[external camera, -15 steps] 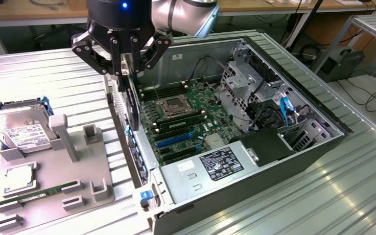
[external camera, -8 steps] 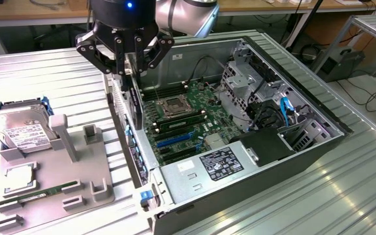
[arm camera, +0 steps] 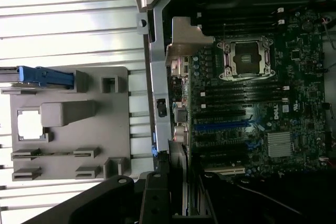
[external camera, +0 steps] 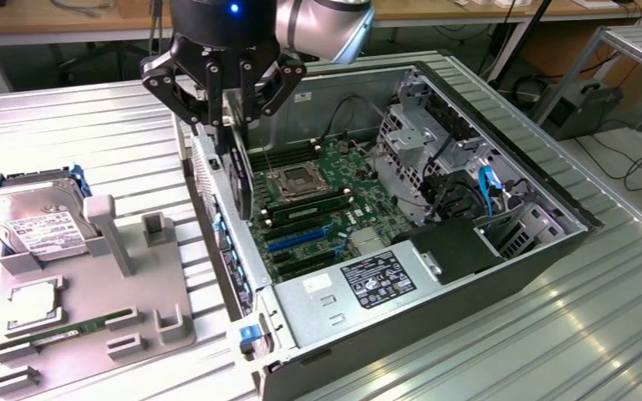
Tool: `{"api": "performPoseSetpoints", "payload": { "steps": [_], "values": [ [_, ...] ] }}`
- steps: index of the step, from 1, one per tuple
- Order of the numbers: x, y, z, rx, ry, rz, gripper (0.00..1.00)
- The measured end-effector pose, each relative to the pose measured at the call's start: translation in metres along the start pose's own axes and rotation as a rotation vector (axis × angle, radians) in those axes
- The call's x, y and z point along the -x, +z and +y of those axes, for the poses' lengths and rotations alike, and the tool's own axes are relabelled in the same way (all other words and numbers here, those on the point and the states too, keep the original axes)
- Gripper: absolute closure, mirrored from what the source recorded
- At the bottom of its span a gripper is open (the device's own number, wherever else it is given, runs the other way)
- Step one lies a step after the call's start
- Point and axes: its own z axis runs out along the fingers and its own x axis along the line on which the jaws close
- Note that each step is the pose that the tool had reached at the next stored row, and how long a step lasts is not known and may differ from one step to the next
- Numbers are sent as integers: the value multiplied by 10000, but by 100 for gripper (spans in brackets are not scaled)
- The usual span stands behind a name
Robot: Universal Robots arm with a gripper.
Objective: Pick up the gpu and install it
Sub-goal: 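Pick up the gpu and move the gpu toward the slot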
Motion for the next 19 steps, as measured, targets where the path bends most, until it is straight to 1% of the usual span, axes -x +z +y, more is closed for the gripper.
{"api": "performPoseSetpoints", "payload": {
  "steps": [19],
  "values": [
    [195, 7, 15, 0, 0, 0, 74]
  ]
}}
